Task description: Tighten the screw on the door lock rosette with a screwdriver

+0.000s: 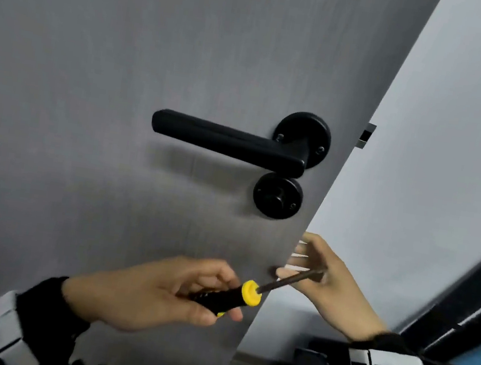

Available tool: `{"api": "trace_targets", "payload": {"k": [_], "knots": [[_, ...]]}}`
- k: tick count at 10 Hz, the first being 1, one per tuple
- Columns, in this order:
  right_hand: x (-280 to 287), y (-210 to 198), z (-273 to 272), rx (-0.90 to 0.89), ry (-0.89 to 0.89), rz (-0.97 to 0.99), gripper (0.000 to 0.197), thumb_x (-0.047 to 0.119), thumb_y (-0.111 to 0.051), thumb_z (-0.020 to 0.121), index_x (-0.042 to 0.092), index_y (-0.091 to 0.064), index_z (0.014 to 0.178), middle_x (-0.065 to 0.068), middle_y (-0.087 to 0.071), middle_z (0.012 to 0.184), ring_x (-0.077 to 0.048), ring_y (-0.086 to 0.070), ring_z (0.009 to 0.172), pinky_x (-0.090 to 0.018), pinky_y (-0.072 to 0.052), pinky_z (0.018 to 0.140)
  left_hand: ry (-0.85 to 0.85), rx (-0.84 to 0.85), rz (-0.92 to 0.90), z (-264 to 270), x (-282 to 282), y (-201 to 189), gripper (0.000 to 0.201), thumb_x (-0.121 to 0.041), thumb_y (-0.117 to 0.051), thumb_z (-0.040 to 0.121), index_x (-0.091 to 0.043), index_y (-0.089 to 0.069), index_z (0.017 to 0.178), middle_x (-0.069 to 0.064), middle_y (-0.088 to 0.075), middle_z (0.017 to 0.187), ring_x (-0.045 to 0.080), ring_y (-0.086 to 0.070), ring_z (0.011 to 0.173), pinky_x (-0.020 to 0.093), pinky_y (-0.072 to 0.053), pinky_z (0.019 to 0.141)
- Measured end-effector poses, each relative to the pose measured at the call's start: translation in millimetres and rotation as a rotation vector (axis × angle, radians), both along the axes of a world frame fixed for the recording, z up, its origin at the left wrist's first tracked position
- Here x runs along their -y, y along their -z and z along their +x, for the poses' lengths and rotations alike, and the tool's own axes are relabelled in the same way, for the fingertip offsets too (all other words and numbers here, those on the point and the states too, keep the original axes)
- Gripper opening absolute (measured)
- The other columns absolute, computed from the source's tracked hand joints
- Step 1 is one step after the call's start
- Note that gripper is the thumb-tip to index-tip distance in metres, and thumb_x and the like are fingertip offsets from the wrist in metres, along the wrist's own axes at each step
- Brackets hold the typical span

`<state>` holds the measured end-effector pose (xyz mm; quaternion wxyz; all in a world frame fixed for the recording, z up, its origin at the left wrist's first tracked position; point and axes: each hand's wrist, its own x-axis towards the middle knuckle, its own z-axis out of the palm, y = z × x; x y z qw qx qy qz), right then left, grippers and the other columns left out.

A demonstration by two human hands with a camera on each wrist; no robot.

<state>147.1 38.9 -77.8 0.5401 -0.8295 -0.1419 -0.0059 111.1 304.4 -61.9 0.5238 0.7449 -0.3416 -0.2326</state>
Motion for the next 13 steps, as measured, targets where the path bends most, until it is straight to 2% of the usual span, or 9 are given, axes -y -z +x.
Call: {"api": "trace_targets", "payload": {"k": [1,2,3,4,6,8,10,11,13], "knots": [[28,6,-23,-0.140,0.109,0.012,0.031,0.009,-0.072,0.078,0.022,-0.061,0.103,-0.009,-0.069,0.103,-0.016,-0.066,0.090,-0.018,-0.052,0.082,0.074,-0.163,0.070,-1,10,-17,0.026,-0.001,-0.053,0.092,-0.006,-0.048,0.116,-0.001,-0.067,0.118,0.015,-0.059,0.106,0.017,-0.045,0.088],[51,-1,-53,-0.237,0.263,0.108,0.028,0.028,-0.076,0.072,0.016,-0.064,0.094,-0.013,-0.073,0.093,-0.013,-0.067,0.080,-0.012,-0.052,0.076,0.083,-0.299,0.089,-7,41,-32,0.028,0.002,-0.051,0.092,0.005,-0.042,0.118,0.014,-0.064,0.121,0.016,-0.061,0.104,0.022,-0.051,0.089],[74,-19,-91,-0.343,0.355,0.120,0.023,0.028,-0.069,0.080,0.012,-0.064,0.095,-0.011,-0.071,0.090,-0.009,-0.068,0.072,-0.011,-0.050,0.068,0.057,-0.495,0.053,-21,85,-40,0.026,0.001,-0.052,0.092,0.003,-0.043,0.117,0.011,-0.063,0.112,0.015,-0.067,0.089,0.023,-0.055,0.074],[111,-58,-144,-0.422,0.476,0.065,0.012,0.008,-0.055,0.090,0.014,-0.065,0.095,-0.007,-0.072,0.092,-0.020,-0.068,0.082,-0.021,-0.051,0.076,-0.011,-0.621,0.081,-38,135,-55,0.014,-0.002,-0.055,0.091,-0.009,-0.051,0.102,0.008,-0.058,0.097,0.007,-0.066,0.071,0.018,-0.054,0.062],[174,-130,-256,-0.499,0.752,0.131,0.013,0.005,-0.055,0.089,0.011,-0.066,0.089,-0.009,-0.074,0.085,-0.020,-0.071,0.078,-0.013,-0.054,0.068,-0.167,-0.798,0.365,-91,245,-59,0.020,-0.001,-0.063,0.085,-0.012,-0.053,0.071,0.000,-0.058,0.064,-0.002,-0.058,0.039,0.016,-0.050,0.044],[224,-144,-285,-0.540,0.720,0.080,0.014,0.005,-0.053,0.091,0.009,-0.065,0.092,-0.005,-0.073,0.084,-0.017,-0.069,0.078,-0.015,-0.054,0.063,-0.305,-0.763,0.541,-136,332,-13,0.017,-0.018,-0.075,0.069,-0.003,-0.067,0.072,0.015,-0.066,0.079,0.032,-0.071,0.090,0.041,-0.058,0.083],[251,-143,-284,-0.555,0.629,0.049,0.015,0.006,-0.052,0.091,0.017,-0.064,0.089,-0.001,-0.070,0.084,-0.019,-0.068,0.084,-0.020,-0.056,0.065,-0.448,-0.460,0.738,-152,366,-9,0.038,-0.029,-0.076,0.073,-0.008,-0.060,0.100,0.003,-0.062,0.092,0.027,-0.064,0.098,0.031,-0.048,0.078],[260,-140,-288,-0.565,0.604,0.025,0.016,0.008,-0.054,0.091,0.020,-0.064,0.088,0.001,-0.071,0.083,-0.019,-0.069,0.085,-0.023,-0.055,0.072,-0.489,-0.463,0.714,-156,372,-7,0.046,-0.032,-0.076,0.073,-0.011,-0.043,0.098,0.003,-0.056,0.092,0.027,-0.061,0.095,0.032,-0.046,0.075],[269,-140,-286,-0.549,0.635,0.000,0.014,0.010,-0.055,0.090,0.019,-0.066,0.089,0.001,-0.071,0.083,-0.022,-0.070,0.085,-0.032,-0.054,0.084,-0.510,-0.518,0.646,-148,358,-4,0.055,-0.041,-0.068,0.080,-0.006,-0.049,0.118,0.009,-0.061,0.112,0.025,-0.060,0.102,0.030,-0.045,0.081]]}}
